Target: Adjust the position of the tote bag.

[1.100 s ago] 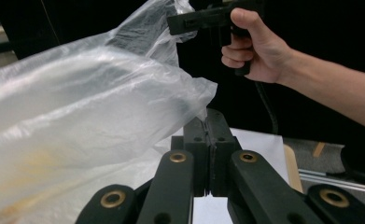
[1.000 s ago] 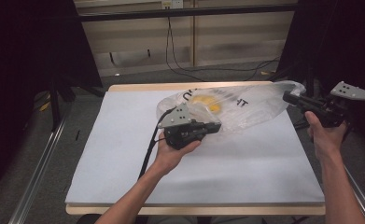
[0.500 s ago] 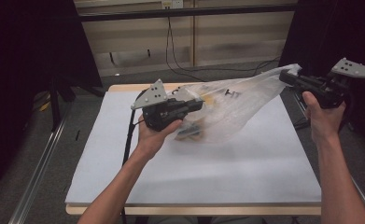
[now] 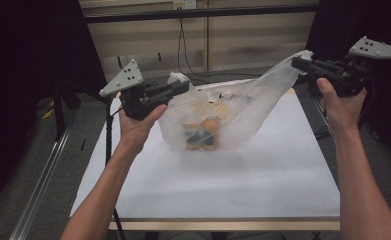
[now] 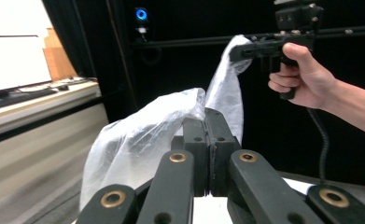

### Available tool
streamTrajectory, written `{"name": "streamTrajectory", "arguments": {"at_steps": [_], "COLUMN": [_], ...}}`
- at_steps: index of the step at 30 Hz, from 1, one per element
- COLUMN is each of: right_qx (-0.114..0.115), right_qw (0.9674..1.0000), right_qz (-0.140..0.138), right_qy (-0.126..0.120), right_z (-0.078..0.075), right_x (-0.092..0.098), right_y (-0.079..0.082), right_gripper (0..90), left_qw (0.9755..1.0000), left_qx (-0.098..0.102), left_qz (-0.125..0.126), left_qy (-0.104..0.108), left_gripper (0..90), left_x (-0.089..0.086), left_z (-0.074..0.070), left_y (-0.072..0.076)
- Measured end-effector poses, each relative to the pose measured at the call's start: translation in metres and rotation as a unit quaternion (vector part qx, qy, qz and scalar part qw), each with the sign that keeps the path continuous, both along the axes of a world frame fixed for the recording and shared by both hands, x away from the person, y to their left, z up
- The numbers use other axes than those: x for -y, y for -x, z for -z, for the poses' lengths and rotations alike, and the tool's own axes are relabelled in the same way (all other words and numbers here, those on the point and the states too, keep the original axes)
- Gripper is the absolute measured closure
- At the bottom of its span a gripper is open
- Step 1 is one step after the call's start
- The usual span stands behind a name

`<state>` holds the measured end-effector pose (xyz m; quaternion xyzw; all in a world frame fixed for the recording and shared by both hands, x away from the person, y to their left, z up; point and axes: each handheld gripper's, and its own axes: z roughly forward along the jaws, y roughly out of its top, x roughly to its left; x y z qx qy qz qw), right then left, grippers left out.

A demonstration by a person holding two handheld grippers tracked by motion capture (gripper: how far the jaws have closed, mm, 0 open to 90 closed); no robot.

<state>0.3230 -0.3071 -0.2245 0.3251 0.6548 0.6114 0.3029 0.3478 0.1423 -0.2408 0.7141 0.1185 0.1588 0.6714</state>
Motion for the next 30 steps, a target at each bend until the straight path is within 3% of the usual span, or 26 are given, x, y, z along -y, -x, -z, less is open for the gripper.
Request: {"name": "streamTrajectory", "arguments": {"at_steps": [9, 18, 26, 30], "right_qx": [0.008, 0.011, 0.008, 0.005], "right_qw": [0.9999, 0.9998, 0.9996, 0.9995], "right_qz": [-0.002, 0.001, 0.006, 0.007], "right_qy": [0.008, 0.017, 0.026, 0.031], "right_z": [-0.017, -0.028, -0.032, -0.034], "right_x": [-0.018, -0.029, -0.032, -0.035], "right_y": [-0.011, -0.019, -0.022, -0.024], "right_gripper": [89.8, 89.9, 89.9, 89.9], "left_qw": [0.9988, 0.9963, 0.9912, 0.9887], "left_qx": [0.011, 0.006, -0.001, -0.005], "left_qz": [-0.048, -0.084, -0.132, -0.150], "left_qy": [0.003, 0.015, 0.015, 0.004], "left_gripper": [89.5, 89.6, 89.7, 89.7], "left_x": [-0.038, -0.070, -0.110, -0.123], "left_z": [-0.018, -0.026, -0.025, -0.021], "left_y": [-0.011, -0.020, -0.027, -0.028]}}
